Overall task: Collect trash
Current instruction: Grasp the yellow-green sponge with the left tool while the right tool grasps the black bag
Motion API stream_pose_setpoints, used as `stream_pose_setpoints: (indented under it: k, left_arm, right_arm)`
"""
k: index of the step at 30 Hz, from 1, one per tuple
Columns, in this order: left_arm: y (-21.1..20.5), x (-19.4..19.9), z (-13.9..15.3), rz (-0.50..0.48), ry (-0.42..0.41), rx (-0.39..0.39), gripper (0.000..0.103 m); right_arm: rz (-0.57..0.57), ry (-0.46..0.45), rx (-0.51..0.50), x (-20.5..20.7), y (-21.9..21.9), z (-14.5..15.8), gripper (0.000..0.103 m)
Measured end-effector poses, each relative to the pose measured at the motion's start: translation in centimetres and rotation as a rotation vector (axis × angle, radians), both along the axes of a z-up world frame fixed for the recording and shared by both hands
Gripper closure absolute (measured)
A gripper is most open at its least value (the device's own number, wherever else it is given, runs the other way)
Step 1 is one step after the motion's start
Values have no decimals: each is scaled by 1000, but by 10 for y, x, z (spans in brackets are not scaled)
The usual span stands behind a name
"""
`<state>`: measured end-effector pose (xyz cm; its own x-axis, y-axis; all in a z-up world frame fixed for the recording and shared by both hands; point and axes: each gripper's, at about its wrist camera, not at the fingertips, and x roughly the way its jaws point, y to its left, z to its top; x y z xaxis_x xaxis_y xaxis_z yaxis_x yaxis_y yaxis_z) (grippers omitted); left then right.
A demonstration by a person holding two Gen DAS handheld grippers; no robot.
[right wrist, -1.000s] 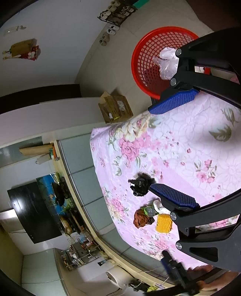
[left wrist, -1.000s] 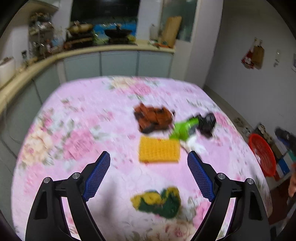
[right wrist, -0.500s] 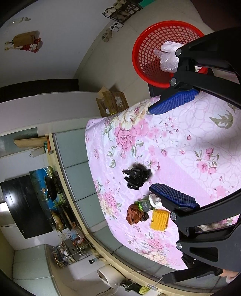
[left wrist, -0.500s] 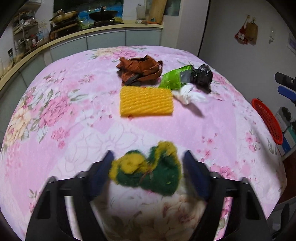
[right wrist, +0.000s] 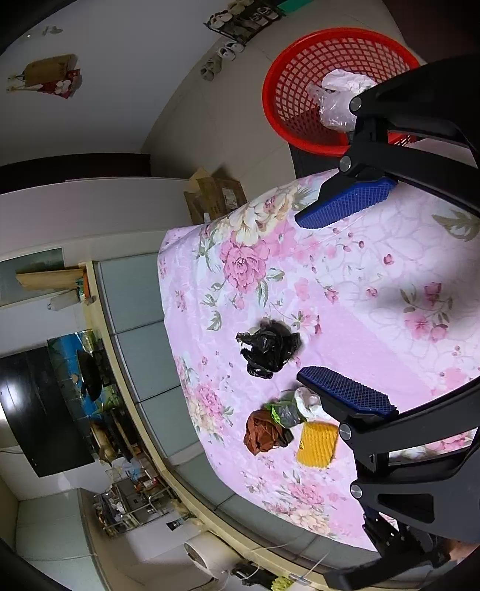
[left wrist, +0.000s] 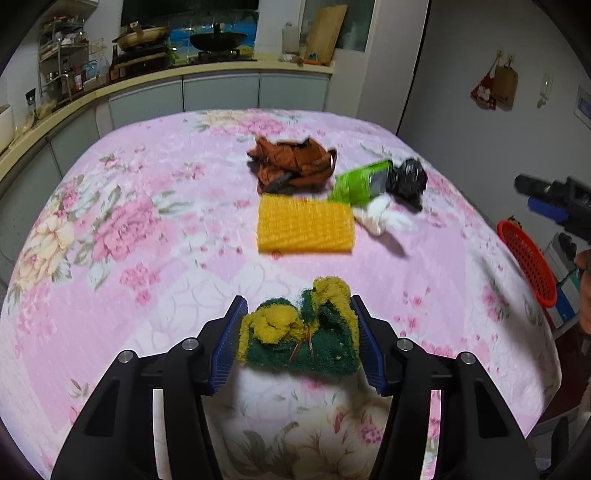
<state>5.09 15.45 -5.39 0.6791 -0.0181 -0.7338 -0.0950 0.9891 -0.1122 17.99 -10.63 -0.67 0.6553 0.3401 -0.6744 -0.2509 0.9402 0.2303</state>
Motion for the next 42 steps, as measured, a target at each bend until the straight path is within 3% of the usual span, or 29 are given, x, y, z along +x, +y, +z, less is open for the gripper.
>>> stream_pose_setpoints:
  k: [12,22,27,35,42]
  left_arm:
    - [22,21,46,98,-153,32,49]
    - [38,38,61,143,-200,39,49]
    - [41,43,61,147,-199,48,49]
    - [44,43,59,158,-193,61,49]
    - [41,37,66,168,-207,76,49]
  right_arm:
    - [74,31,-5,48,43,-17,28]
    - [157,76,-61,104,99,-42,28]
    - [190,110,-101,113,117,-60,36]
    - [208,120,-139,110,123,-70,60]
    - [187,96,-103,98,107,-57,64]
